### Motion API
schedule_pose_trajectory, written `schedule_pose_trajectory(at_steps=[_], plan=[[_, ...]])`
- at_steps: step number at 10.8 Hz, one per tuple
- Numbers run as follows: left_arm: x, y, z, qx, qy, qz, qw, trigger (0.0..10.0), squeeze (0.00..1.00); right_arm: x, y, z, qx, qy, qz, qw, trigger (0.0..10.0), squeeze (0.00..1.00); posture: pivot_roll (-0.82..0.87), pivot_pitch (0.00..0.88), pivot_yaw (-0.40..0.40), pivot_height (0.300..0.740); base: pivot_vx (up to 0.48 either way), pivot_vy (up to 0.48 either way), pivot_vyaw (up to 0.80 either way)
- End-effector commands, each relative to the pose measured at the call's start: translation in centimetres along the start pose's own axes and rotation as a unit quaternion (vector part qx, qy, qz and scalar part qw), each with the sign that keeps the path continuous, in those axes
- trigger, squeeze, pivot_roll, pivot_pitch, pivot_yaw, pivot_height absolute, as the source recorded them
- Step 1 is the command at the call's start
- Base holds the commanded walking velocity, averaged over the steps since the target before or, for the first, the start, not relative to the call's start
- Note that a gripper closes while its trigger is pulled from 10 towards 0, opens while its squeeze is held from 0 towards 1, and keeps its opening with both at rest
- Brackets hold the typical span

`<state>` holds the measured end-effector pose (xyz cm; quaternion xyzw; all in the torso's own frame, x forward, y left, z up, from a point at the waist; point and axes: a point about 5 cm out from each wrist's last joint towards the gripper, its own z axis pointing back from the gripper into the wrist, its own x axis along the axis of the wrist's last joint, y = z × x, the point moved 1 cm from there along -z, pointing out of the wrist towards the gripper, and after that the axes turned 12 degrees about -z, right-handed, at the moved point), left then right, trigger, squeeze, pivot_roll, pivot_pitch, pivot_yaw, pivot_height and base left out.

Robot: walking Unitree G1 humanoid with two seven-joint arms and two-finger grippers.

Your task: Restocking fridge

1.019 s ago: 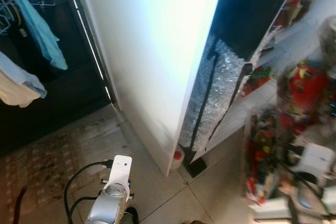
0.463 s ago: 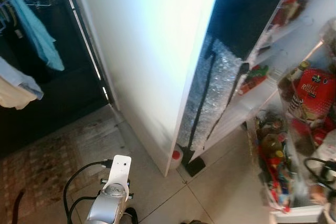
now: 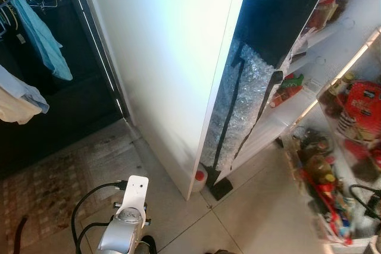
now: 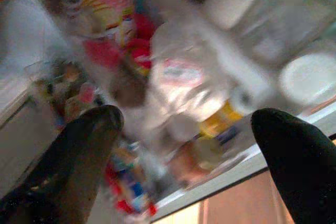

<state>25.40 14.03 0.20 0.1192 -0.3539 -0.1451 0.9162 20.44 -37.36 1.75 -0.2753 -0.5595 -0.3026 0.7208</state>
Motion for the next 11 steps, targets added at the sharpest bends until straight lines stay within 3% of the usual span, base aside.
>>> schedule_pose_trajectory(at_steps=[1, 3, 5, 7, 8, 9, 11], plan=[[-0.3, -0.2, 0.0, -0.001, 0.005, -0.004, 1.000, 10.0, 0.00, -2.3, 0.7, 1.0, 0.027, 0.055, 0.004, 0.998, 10.0, 0.00, -0.13, 0.184, -0.066, 0.740, 0.000, 0.000, 0.00], [-0.3, -0.2, 0.0, -0.001, 0.006, -0.003, 1.000, 10.0, 0.00, -5.2, 3.4, 2.7, 0.110, 0.129, 0.006, 0.985, 10.0, 0.00, -0.13, 0.186, -0.066, 0.740, 0.000, 0.000, 0.00], [-0.3, -0.2, 0.0, 0.000, 0.006, -0.001, 1.000, 10.0, 0.00, -7.3, 5.0, 4.4, 0.162, 0.183, 0.021, 0.969, 10.0, 0.00, -0.12, 0.188, -0.066, 0.740, 0.000, 0.000, 0.00], [-0.3, -0.2, 0.0, 0.000, 0.006, -0.001, 1.000, 10.0, 0.00, -7.4, 5.0, 4.4, 0.168, 0.187, 0.019, 0.968, 10.0, 0.00, -0.12, 0.188, -0.066, 0.740, 0.000, 0.000, 0.00], [-0.3, -0.2, 0.0, -0.006, 0.010, -0.003, 1.000, 10.0, 0.00, -13.6, 7.4, 10.9, 0.256, 0.349, 0.078, 0.898, 10.0, 0.00, -0.13, 0.194, -0.059, 0.740, 0.000, 0.000, 0.00], [-0.3, -0.2, 0.0, -0.007, 0.012, -0.007, 1.000, 10.0, 0.00, -14.6, 8.4, 12.6, 0.290, 0.377, 0.091, 0.875, 10.0, 0.00, -0.13, 0.197, -0.059, 0.740, 0.000, 0.000, 0.00], [-0.3, -0.2, 0.0, -0.004, 0.016, -0.009, 1.000, 10.0, 0.00, -14.6, 8.9, 12.8, 0.292, 0.375, 0.086, 0.875, 10.0, 0.00, -0.12, 0.200, -0.058, 0.740, 0.000, 0.000, 0.00]])
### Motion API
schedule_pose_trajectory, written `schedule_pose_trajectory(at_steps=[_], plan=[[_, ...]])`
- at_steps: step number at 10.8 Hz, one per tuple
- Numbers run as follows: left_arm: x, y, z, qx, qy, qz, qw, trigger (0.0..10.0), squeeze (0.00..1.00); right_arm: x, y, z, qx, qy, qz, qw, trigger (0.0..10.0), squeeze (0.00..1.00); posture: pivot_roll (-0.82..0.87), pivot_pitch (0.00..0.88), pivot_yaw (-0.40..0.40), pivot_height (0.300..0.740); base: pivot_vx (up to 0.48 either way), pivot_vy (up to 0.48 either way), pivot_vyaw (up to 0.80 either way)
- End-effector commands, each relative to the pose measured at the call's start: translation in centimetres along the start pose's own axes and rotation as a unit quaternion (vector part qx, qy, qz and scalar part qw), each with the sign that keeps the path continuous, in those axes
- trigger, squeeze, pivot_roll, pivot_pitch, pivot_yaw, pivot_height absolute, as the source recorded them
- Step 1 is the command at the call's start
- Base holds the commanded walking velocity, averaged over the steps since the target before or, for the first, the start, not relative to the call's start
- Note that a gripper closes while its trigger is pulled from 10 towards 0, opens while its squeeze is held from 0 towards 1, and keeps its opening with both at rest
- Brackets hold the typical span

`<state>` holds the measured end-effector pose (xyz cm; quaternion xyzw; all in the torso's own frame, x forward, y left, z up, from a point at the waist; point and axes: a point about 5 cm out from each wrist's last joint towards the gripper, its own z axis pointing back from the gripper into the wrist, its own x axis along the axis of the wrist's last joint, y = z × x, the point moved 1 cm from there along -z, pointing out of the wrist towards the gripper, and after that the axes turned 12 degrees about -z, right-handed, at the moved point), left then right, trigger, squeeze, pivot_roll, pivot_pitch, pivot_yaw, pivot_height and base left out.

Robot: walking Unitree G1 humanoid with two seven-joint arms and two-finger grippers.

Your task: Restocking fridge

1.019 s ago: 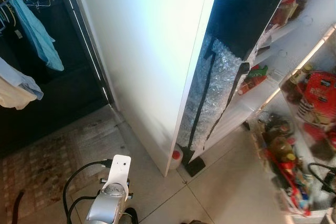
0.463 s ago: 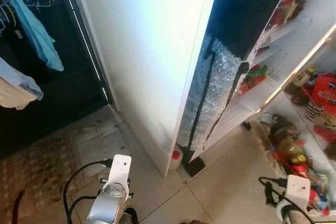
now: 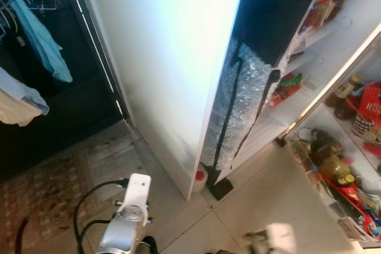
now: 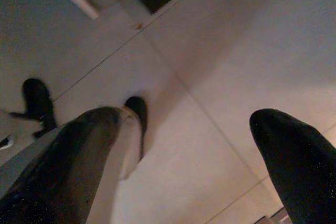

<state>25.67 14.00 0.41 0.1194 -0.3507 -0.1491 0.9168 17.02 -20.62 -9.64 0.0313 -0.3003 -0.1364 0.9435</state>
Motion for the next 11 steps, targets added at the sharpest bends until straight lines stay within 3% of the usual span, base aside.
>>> schedule_pose_trajectory(at_steps=[1, 3, 5, 7, 11], plan=[[-0.6, -0.3, 0.1, -0.002, 0.014, -0.003, 1.000, 10.0, 0.00, -1.1, 0.1, 0.1, 0.002, 0.020, -0.001, 1.000, 10.0, 0.00, -0.12, 0.200, -0.060, 0.740, 0.000, 0.000, 0.00], [-0.6, -0.4, 0.1, -0.002, 0.014, 0.000, 1.000, 10.0, 0.00, -0.9, -1.0, 0.3, -0.010, 0.012, 0.010, 1.000, 10.0, 0.00, -0.12, 0.198, -0.063, 0.740, 0.000, 0.000, 0.00], [-0.6, -0.4, 0.1, -0.003, 0.014, 0.004, 1.000, 10.0, 0.00, 1.3, -3.0, 0.7, -0.058, -0.066, -0.001, 0.996, 10.0, 0.00, -0.12, 0.195, -0.063, 0.740, 0.000, 0.000, 0.00], [-0.6, -0.3, 0.0, -0.004, 0.013, 0.004, 1.000, 10.0, 0.00, 4.0, -1.8, 0.3, -0.043, -0.112, 0.003, 0.993, 10.0, 0.00, -0.13, 0.192, -0.062, 0.740, 0.000, 0.000, 0.00], [-0.6, -0.3, 0.0, -0.006, 0.013, -0.005, 1.000, 10.0, 0.00, 2.7, -0.3, 0.0, -0.013, -0.079, 0.018, 0.997, 10.0, 0.00, -0.12, 0.184, -0.059, 0.740, 0.000, -0.070, 0.00]])
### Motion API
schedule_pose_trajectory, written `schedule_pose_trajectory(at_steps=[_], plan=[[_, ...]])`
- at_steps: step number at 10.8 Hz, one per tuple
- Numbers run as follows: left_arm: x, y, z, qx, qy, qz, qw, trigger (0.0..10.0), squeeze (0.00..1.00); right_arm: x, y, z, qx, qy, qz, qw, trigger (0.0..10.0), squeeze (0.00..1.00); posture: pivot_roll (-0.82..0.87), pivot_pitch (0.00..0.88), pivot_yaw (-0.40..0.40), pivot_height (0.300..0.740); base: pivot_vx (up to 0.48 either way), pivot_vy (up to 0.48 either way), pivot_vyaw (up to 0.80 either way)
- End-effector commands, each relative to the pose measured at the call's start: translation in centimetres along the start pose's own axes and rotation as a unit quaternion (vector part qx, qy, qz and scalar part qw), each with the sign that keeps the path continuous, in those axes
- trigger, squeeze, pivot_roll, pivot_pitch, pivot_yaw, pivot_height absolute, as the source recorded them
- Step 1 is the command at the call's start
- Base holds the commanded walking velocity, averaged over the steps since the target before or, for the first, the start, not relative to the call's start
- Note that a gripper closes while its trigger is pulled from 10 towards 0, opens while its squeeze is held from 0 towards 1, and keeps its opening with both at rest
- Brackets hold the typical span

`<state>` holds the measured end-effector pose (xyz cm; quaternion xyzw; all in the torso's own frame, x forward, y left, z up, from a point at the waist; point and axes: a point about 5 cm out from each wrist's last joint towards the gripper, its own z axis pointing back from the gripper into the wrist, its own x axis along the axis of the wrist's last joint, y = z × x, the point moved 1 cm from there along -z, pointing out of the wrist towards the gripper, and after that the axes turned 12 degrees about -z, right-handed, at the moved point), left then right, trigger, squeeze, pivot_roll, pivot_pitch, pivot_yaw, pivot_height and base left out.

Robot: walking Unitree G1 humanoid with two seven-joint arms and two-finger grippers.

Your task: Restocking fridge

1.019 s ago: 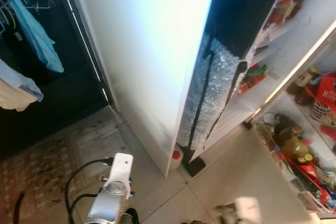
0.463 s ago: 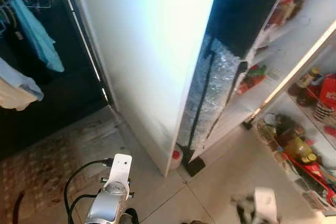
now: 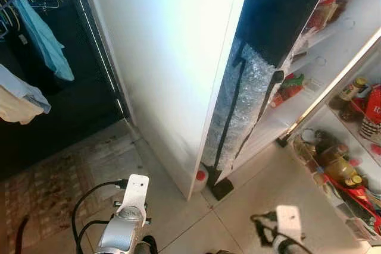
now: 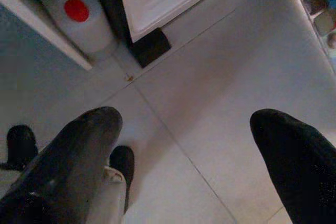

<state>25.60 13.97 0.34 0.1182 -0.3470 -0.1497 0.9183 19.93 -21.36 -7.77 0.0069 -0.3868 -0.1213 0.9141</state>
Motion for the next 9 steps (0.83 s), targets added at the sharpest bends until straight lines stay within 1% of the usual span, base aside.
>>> schedule_pose_trajectory(at_steps=[1, 2, 3, 9], plan=[[-0.6, -0.2, 0.0, -0.004, 0.010, -0.006, 1.000, 10.0, 0.00, -1.1, -0.2, 0.3, -0.007, 0.019, 0.009, 1.000, 10.0, 0.00, -0.12, 0.179, -0.057, 0.740, 0.000, -0.300, 0.68], [-0.6, -0.3, 0.0, -0.005, 0.010, -0.007, 1.000, 10.0, 0.00, -1.6, 0.2, 0.4, 0.002, 0.027, 0.012, 1.000, 10.0, 0.00, -0.12, 0.173, -0.058, 0.740, 0.000, -0.300, 0.59], [-0.6, -0.3, -0.1, -0.004, 0.010, -0.007, 1.000, 10.0, 0.00, -1.8, 0.3, 0.4, 0.004, 0.032, 0.004, 0.999, 10.0, 0.00, -0.12, 0.168, -0.060, 0.740, 0.000, -0.304, 0.00], [-0.6, -0.4, 0.0, -0.003, 0.013, -0.005, 1.000, 10.0, 0.00, -2.8, 0.0, 0.8, 0.006, 0.051, 0.022, 0.998, 10.0, 0.00, -0.12, 0.186, -0.063, 0.740, 0.000, -0.302, 0.00]])
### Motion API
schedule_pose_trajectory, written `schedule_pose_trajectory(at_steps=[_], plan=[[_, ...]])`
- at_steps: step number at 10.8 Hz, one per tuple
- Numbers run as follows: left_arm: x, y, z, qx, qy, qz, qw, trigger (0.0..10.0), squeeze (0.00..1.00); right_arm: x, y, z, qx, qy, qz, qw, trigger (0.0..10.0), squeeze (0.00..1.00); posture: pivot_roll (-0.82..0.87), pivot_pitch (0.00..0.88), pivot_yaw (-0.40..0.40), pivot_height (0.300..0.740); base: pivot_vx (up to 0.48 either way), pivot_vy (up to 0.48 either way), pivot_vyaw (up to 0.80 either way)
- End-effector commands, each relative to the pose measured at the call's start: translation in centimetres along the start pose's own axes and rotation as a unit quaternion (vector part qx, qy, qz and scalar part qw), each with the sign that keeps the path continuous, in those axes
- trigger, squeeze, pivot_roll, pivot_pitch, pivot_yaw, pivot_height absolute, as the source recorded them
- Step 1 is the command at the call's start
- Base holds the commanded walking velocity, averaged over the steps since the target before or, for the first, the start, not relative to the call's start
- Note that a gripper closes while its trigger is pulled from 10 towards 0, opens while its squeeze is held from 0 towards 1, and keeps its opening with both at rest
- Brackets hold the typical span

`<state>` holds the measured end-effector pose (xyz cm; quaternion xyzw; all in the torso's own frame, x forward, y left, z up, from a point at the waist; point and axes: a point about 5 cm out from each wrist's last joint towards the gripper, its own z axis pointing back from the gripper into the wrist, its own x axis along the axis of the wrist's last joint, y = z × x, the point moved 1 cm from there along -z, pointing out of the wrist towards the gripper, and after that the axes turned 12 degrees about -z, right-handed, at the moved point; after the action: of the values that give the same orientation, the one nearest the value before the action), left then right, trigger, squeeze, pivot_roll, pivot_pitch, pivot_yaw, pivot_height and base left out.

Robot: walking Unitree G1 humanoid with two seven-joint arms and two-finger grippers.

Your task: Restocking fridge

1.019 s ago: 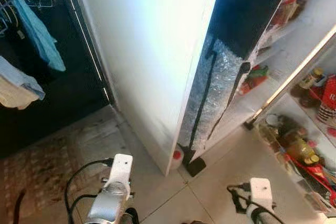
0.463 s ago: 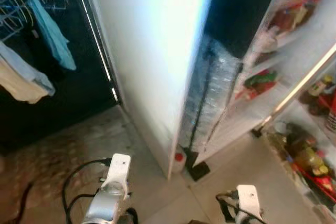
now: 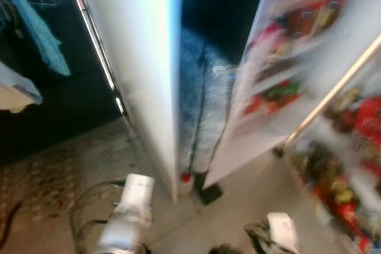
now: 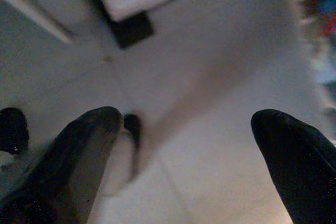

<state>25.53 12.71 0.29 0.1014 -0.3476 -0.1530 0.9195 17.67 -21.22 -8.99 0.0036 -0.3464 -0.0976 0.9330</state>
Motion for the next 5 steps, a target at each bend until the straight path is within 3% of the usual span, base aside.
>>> schedule_pose_trajectory(at_steps=[1, 5], plan=[[-0.9, 0.8, -0.1, 0.014, 0.017, -0.008, 1.000, 10.0, 0.00, -0.6, 0.5, 0.0, 0.005, 0.009, -0.001, 1.000, 10.0, 0.00, -0.12, 0.189, -0.063, 0.740, 0.000, -0.304, 0.42], [-0.9, 0.8, 0.0, 0.015, 0.017, -0.006, 1.000, 10.0, 0.00, -1.4, -1.4, 0.7, -0.003, 0.016, -0.003, 1.000, 10.0, 0.00, -0.12, 0.197, -0.066, 0.740, 0.000, -0.299, 0.47]])
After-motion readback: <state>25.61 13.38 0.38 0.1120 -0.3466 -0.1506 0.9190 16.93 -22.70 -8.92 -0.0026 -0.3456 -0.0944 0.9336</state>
